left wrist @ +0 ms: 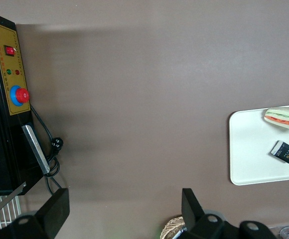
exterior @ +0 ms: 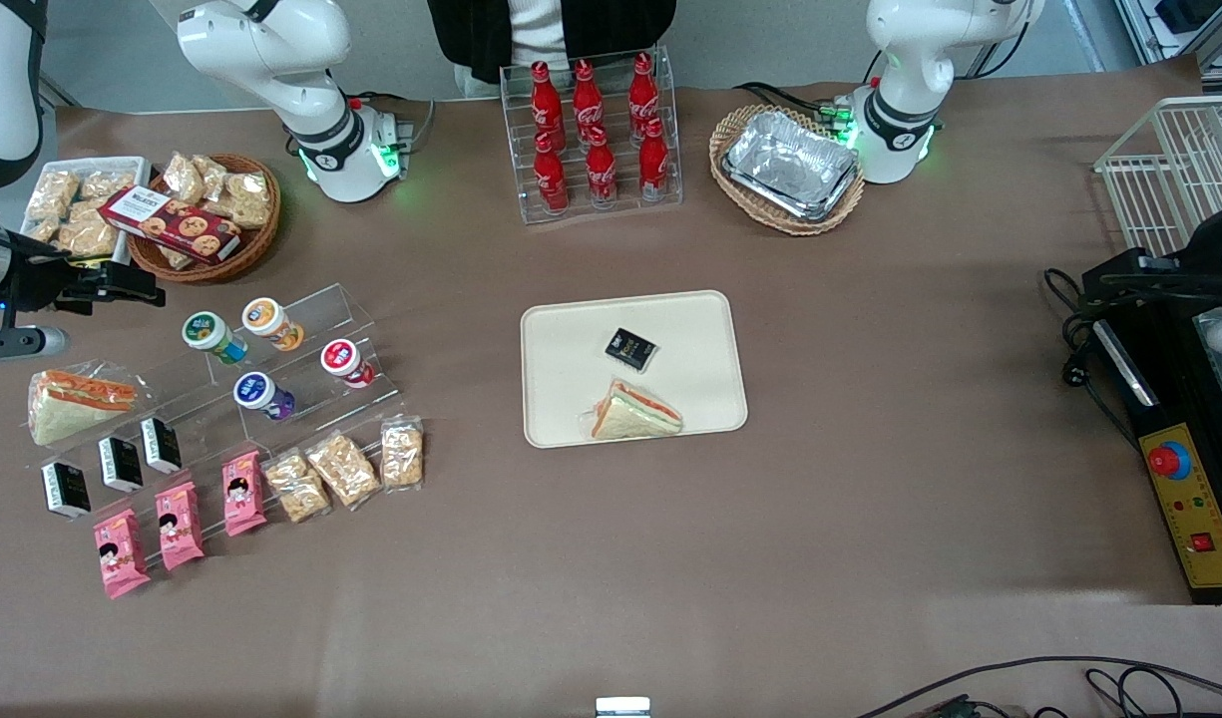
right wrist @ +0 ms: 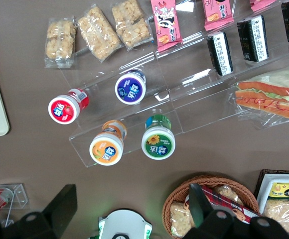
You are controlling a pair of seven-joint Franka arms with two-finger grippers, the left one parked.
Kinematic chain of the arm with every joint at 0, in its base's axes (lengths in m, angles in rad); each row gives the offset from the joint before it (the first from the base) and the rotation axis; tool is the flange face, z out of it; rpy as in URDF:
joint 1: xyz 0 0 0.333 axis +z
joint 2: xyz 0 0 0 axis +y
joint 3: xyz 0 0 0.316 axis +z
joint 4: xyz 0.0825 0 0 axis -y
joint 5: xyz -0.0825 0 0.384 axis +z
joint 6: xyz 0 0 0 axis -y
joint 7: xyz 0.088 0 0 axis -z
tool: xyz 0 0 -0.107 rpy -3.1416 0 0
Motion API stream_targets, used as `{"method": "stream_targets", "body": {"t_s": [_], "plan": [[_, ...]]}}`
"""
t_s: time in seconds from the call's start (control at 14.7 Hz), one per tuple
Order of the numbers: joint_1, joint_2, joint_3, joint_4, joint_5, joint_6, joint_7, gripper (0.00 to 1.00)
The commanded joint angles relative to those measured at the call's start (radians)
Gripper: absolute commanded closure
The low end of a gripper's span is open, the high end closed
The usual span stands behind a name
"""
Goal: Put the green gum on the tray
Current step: 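Move the right gripper over the green-lidded gum bottle on the acrylic stand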
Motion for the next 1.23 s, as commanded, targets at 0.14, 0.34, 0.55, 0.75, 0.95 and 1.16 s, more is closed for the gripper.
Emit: {"method": "stream_targets", "body": {"t_s": [0.14,0.34,0.55,0.75,0.95,1.16], "plan": [[0.003,0.015,-0.003,0.026,-0.002,0.028,-0.001,0.0],[0.004,0.013,-0.004,0.011,0.001,0.039,0.002,0.0],[-0.006,-0.055,-0.01,-0.112,-0.001,0.121,0.001,0.0],[-0.028,-0.238,-0.015,-0.372,-0.007,0.295,-0.001,0.0],[-0.042,-0.267,-0.021,-0.412,-0.007,0.309,-0.001,0.0],[-0.042,-0.278,-0.021,-0.434,-0.007,0.315,-0.001,0.0]]}}
